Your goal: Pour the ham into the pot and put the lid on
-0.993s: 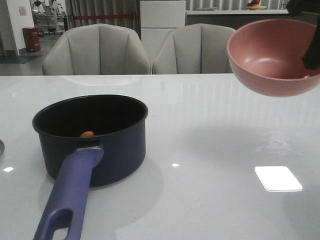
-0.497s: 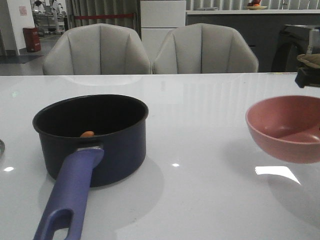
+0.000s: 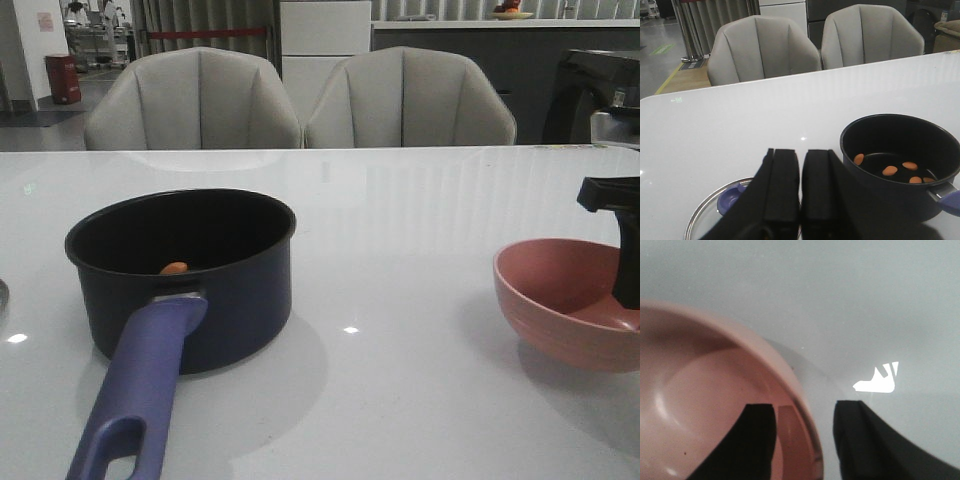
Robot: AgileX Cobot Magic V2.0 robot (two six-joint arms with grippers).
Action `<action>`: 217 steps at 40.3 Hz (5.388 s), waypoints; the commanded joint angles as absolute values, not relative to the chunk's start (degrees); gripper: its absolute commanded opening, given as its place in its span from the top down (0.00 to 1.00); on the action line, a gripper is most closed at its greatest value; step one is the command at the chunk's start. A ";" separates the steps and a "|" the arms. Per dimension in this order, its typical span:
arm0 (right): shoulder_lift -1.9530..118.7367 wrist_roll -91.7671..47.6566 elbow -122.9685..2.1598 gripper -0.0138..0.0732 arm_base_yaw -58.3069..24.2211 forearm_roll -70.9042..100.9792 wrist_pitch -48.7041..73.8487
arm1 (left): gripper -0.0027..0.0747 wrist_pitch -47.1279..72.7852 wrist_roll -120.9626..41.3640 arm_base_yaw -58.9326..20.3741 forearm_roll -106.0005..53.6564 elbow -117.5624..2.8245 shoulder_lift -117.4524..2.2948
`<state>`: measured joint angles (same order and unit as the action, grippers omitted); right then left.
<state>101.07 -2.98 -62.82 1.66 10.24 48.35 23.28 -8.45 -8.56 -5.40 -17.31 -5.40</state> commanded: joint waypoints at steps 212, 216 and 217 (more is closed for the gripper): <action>10.10 -19.32 -11.35 0.69 -22.55 21.99 2.26 | 0.05 64.23 -8.37 5.62 -4.00 -77.06 -95.28; 10.10 -19.32 -11.35 0.69 -22.55 21.99 2.26 | 0.05 64.58 -8.97 7.45 -5.11 -77.73 -97.29; 10.10 -19.32 -11.35 0.69 -22.55 21.99 2.26 | 0.05 64.58 -9.58 7.88 -6.17 -77.73 -97.83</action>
